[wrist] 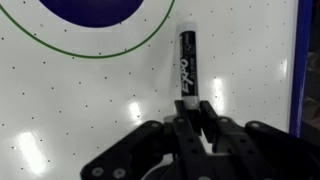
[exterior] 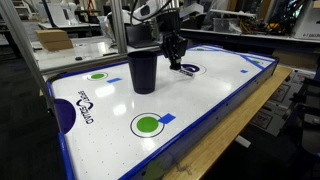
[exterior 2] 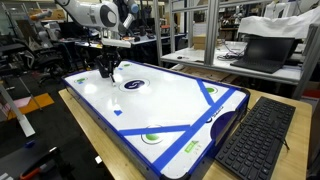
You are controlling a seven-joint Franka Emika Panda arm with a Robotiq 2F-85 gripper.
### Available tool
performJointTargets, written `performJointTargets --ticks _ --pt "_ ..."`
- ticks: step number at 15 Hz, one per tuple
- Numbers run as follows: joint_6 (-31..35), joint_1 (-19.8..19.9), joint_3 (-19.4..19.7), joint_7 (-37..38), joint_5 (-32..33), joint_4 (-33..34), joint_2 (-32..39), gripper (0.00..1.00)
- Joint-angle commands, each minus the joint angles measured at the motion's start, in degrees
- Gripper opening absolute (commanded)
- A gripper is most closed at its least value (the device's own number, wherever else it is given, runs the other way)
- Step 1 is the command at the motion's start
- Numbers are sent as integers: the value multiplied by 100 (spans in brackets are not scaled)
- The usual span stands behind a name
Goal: Take the black marker out of the black cup
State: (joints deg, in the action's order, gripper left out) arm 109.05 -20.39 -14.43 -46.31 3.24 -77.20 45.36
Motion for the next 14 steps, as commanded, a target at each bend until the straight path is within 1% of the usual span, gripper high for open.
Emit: performJointTargets --ticks 1,4,5,8,9,14 --pt "86 57 -122 121 70 109 -9 50" --pt "312 111 -209 22 4 79 -88 71" --pt "451 91 -169 -85 -96 4 -167 79" --pt "820 179 -294 -311 -207 -90 -310 98" --pt "905 199 -323 -354 -227 -112 -365 100" --pt "1023 185 -329 -406 -182 -149 -627 100"
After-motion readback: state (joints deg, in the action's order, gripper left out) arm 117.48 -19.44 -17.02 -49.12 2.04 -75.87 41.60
